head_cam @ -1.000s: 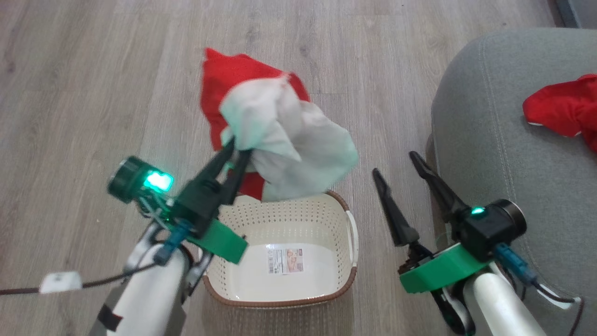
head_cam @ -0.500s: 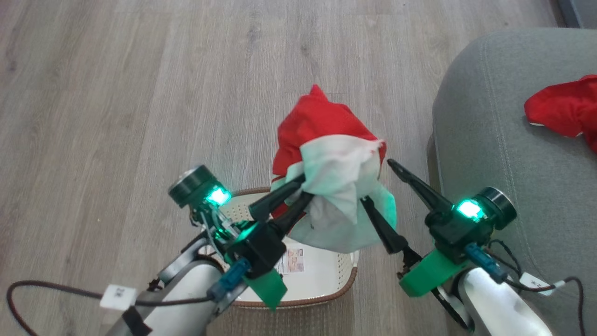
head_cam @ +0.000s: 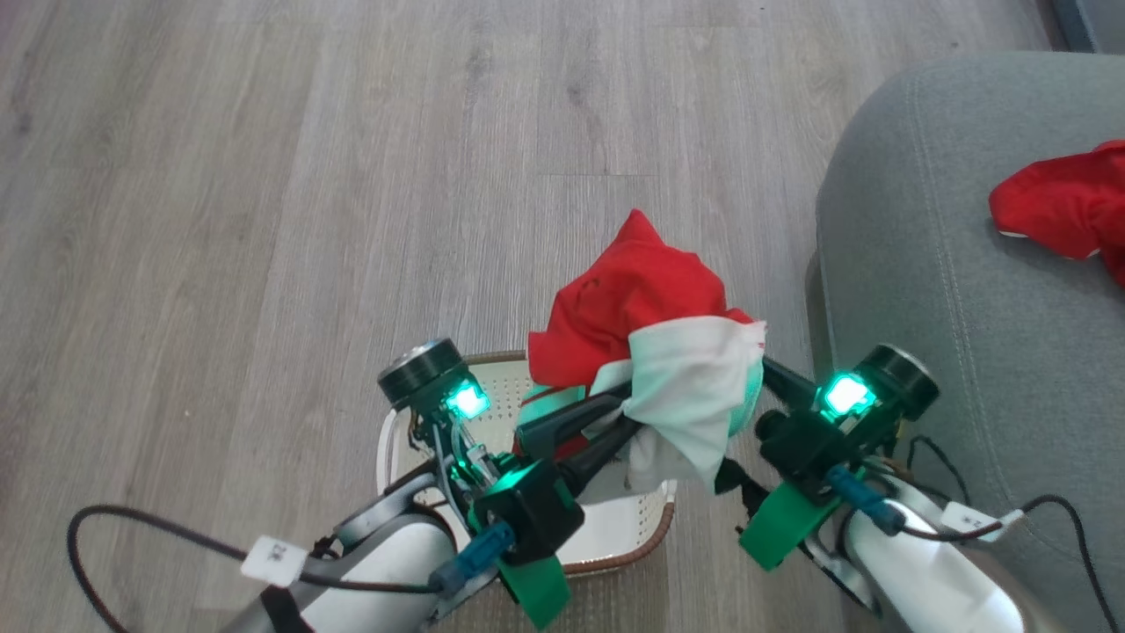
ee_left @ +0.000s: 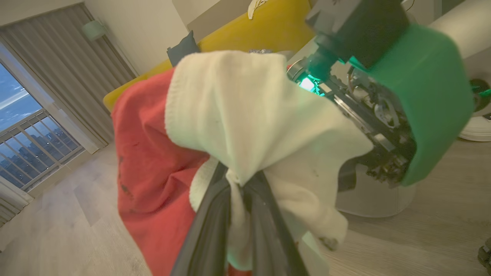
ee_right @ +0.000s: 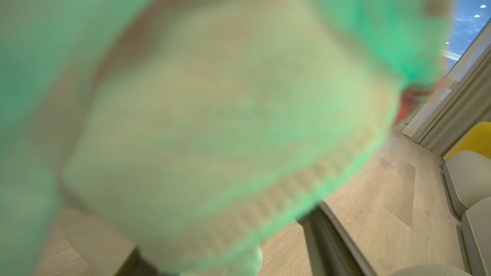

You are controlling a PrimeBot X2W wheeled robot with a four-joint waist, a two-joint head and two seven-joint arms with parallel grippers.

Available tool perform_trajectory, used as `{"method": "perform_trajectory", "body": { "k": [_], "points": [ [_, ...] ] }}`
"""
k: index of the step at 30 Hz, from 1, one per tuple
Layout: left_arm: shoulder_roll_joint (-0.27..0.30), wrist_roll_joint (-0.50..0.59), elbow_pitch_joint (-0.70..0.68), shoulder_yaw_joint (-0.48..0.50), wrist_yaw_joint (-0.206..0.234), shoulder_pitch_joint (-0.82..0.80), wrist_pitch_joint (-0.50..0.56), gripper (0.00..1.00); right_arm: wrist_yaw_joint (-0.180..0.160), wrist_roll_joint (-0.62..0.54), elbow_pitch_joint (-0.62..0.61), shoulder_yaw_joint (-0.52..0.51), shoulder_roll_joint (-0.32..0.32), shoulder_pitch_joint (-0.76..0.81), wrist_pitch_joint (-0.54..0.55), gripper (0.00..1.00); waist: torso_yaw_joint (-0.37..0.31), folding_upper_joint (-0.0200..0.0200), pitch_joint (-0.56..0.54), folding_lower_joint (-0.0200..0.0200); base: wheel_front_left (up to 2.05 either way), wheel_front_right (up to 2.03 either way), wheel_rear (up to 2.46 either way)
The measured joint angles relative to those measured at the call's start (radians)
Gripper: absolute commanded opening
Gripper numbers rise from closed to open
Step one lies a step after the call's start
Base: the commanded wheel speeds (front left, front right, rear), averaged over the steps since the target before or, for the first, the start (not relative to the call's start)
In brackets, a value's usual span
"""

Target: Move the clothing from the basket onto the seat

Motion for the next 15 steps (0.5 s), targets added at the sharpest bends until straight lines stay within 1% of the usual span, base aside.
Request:
{"method": "perform_trajectory", "body": {
  "k": [2,8,10,15],
  "points": [
    [0.001,-0.013,0.006,-0.013,0.000,-0.007,0.000,0.00,0.000,-0.002,0.013,0.028,-0.005,-0.007,0.000,1.00,0.004,0.0000,-0.001,0.0000,0.00,0.00,0.00],
    [-0.005,-0.055,0.012,-0.004,0.000,-0.011,0.000,0.00,0.000,-0.013,0.048,0.156,-0.023,-0.050,0.000,1.00,0.018,0.0000,-0.001,0.0000,0.00,0.00,0.00],
    [-0.005,-0.055,0.015,0.000,-0.001,-0.011,0.000,0.00,0.000,-0.018,0.053,0.170,-0.032,-0.061,0.000,1.00,0.023,0.0000,0.000,0.0000,0.00,0.00,0.00],
    [-0.011,-0.057,0.024,0.000,-0.001,-0.017,0.000,0.00,0.000,-0.018,0.060,0.177,-0.030,-0.081,0.000,1.00,0.031,0.0000,0.003,0.0000,0.00,0.00,0.00]
  ]
}}
